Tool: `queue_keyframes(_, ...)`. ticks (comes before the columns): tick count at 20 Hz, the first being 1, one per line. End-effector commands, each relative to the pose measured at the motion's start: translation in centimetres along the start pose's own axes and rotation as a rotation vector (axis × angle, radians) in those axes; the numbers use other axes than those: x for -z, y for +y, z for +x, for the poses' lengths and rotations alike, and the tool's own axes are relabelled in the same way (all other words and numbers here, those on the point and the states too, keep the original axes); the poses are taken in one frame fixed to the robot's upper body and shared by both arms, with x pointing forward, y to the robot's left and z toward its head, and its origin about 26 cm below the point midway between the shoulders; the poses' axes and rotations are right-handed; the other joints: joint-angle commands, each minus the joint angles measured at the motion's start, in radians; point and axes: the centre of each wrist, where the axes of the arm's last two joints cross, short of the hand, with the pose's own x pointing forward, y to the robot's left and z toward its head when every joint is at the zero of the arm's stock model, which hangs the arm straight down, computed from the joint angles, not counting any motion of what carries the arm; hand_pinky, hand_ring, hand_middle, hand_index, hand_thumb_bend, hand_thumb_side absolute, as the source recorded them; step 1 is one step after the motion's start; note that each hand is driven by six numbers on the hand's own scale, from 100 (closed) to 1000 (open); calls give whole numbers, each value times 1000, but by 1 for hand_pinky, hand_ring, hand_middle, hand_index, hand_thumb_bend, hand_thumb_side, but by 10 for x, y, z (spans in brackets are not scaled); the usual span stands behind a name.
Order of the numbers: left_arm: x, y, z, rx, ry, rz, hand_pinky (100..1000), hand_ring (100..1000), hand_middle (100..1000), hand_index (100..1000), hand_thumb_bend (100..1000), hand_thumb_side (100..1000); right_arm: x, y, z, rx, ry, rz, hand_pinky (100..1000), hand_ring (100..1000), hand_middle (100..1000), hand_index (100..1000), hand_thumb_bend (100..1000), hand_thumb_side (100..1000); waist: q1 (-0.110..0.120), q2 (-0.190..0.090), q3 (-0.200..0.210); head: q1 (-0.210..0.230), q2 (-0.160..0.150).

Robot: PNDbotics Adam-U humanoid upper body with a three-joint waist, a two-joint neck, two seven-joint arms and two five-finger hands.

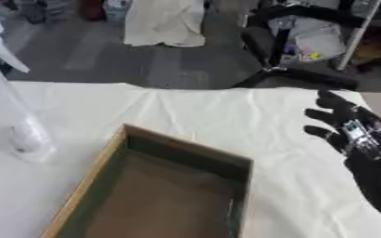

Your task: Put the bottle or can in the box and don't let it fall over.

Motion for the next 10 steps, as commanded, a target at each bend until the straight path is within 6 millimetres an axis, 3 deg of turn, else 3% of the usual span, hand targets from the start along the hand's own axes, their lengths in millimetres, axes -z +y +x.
queue_keyframes(1, -2, 12, 5, 15, -12, 39, 685, 610, 753, 715, 100, 371, 3, -4, 8, -25, -19, 4, 828, 891, 985, 784, 100, 564, 1, -19, 3, -1, -15)
queue_keyframes(10, -1, 12, 6, -12, -25, 76, 644, 556, 702, 663, 100, 420, 2, -5, 6, -28, -13, 5, 829, 891, 986, 784, 100, 565, 2, -20, 1, -2, -14)
